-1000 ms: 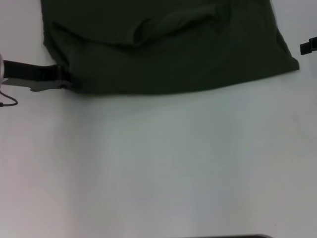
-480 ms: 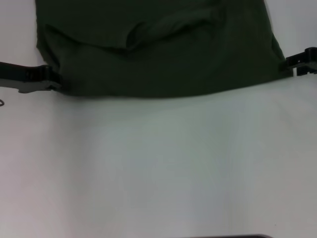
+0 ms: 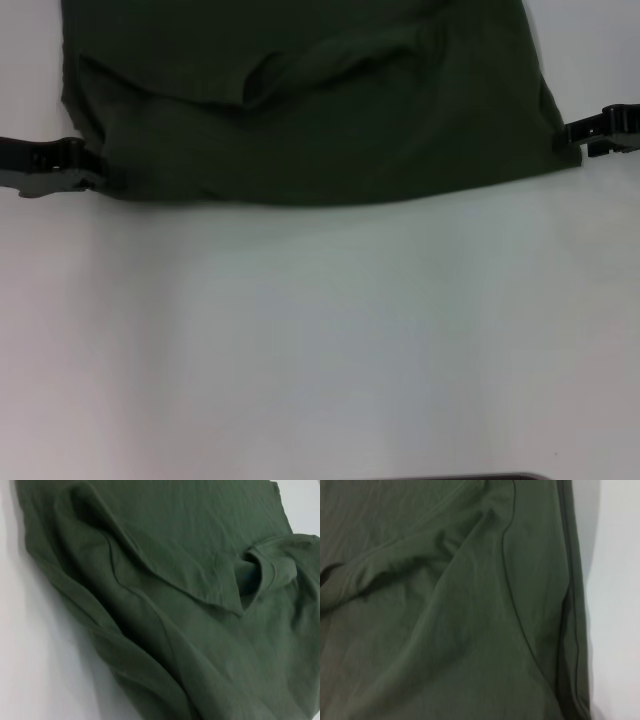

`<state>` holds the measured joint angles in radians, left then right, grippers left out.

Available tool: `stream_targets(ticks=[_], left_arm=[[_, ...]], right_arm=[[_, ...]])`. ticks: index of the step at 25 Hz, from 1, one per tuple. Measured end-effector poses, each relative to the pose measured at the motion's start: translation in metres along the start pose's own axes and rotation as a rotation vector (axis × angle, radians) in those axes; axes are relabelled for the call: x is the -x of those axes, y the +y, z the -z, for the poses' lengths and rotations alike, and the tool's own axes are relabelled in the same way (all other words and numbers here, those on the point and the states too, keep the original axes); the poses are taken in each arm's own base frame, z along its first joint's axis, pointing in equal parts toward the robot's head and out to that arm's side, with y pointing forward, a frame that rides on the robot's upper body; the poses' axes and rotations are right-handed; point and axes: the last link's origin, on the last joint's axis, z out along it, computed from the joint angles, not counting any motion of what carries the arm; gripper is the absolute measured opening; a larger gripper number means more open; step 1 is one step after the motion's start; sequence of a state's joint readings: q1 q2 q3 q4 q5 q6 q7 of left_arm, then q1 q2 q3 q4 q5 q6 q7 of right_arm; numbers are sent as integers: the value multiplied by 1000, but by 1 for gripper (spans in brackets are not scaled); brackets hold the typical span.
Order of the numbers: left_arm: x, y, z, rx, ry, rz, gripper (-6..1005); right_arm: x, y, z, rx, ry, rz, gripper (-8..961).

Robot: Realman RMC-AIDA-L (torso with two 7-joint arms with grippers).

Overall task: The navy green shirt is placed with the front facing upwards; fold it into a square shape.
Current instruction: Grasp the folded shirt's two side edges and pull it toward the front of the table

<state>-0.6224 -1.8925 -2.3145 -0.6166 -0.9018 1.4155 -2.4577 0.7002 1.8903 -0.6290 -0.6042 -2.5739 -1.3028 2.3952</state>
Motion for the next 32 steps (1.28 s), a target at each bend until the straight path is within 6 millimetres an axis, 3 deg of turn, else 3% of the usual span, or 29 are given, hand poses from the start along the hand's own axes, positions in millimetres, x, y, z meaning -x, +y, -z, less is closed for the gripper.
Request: stream_targets(ticks=[12,32], left_arm=[[-3,6,-3,12,-10,-14,7],[-9,13,-5,22,-7,-31,6]], right_arm=[[-1,9,-14,13,-25,66,670],[-6,13,-17,54,-22,37,671]])
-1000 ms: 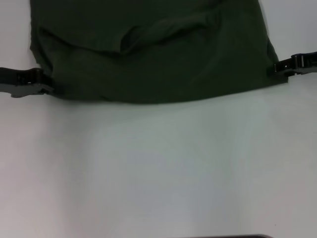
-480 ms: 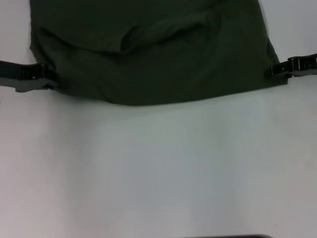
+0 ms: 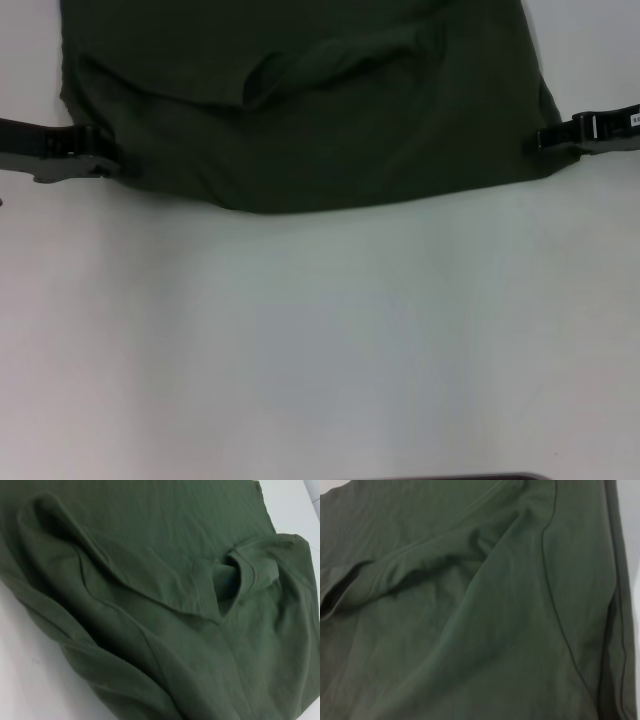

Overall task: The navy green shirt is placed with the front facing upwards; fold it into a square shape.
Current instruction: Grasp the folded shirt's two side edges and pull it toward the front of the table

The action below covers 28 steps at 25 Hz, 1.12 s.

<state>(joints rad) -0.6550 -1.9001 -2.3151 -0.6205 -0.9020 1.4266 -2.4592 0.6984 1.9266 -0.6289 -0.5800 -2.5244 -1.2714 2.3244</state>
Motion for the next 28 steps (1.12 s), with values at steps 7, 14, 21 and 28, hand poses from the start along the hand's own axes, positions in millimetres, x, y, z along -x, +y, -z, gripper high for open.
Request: stream_targets(ticks=[7,14,21,28], left_arm=[[0,0,0,0,0,-1,6],[-2,2,-1,2,1,-5,6],[-3,4,-3,5,0,-5,6],[-2,4,-3,6,-3,1,6]], right_arm=[[-1,-2,-2,-15,0,-2,671],[-5,-5,-6,-23,5,-13,668],[-4,-1,-7,-13,14,-3,668],[-4,0,-6,-19,34,14,559]])
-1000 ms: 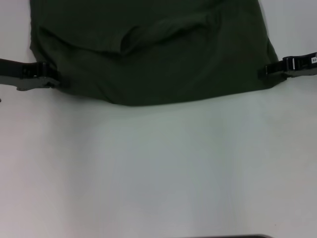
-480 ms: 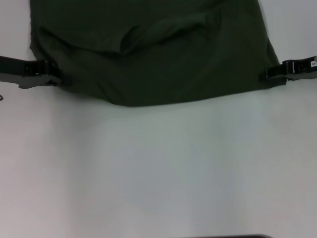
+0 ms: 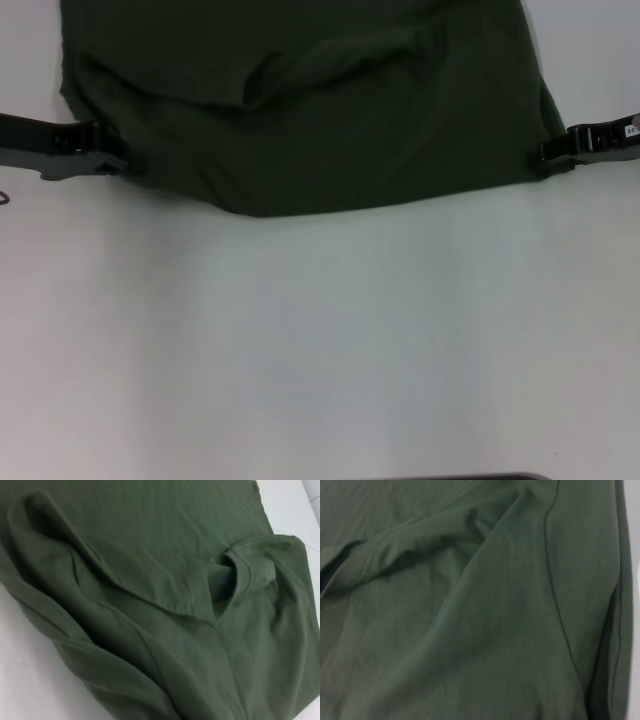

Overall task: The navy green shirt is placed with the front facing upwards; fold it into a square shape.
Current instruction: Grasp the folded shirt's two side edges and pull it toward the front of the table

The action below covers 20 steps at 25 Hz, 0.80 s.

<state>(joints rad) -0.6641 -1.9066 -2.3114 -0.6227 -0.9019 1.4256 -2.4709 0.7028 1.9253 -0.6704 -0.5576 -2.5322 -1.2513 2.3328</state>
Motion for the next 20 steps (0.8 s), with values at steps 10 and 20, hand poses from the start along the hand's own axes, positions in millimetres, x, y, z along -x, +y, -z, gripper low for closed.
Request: stream_targets(ticks=[10,20], left_arm=[[0,-1,1,-5,-3,7,6],[7,-2,12,-9,-93,-7,7]], right_arm=[[4,-2,12,3,-6,-12,310],[-7,1,22,52,83,-5,56]])
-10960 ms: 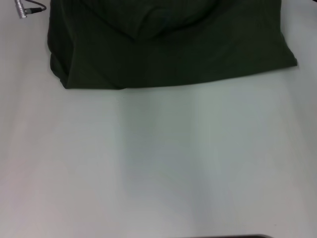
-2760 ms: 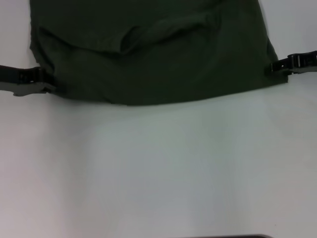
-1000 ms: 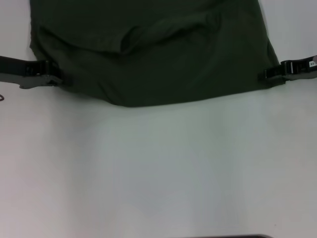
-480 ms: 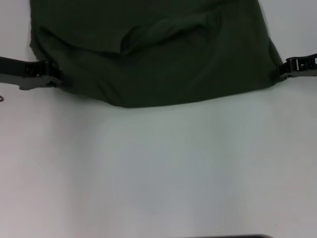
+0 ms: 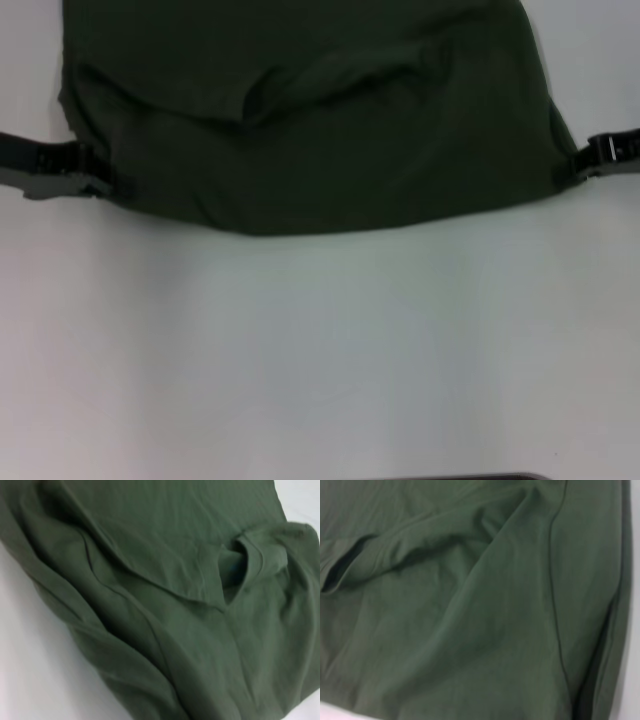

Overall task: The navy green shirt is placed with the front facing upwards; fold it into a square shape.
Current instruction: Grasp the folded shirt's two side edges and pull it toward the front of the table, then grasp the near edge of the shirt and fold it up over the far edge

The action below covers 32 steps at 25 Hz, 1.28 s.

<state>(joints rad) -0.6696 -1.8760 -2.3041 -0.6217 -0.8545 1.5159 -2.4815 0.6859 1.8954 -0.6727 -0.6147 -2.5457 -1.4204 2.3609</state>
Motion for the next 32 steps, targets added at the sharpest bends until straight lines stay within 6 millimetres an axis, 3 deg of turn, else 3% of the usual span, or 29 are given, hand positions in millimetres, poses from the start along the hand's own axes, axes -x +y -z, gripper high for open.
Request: stream_targets(ticks=[6,13,22,27,32], left_arm=[[22,6,14,39,-151,-24,7],[52,3,16,30,-309,5,7],[93,5,15,34,-491,48,7],[102,4,14,20,-507,57,7],[91,12,20,28,-497,7,7]], right_arm=[[-23,7,15,28,182,8,56],[-61,21,10,104,393,-3,56],[-97,26,7,154,530,-31,57],[-103,26,6,172,542,-18,57],[-86,36,15,256,482,45,57]])
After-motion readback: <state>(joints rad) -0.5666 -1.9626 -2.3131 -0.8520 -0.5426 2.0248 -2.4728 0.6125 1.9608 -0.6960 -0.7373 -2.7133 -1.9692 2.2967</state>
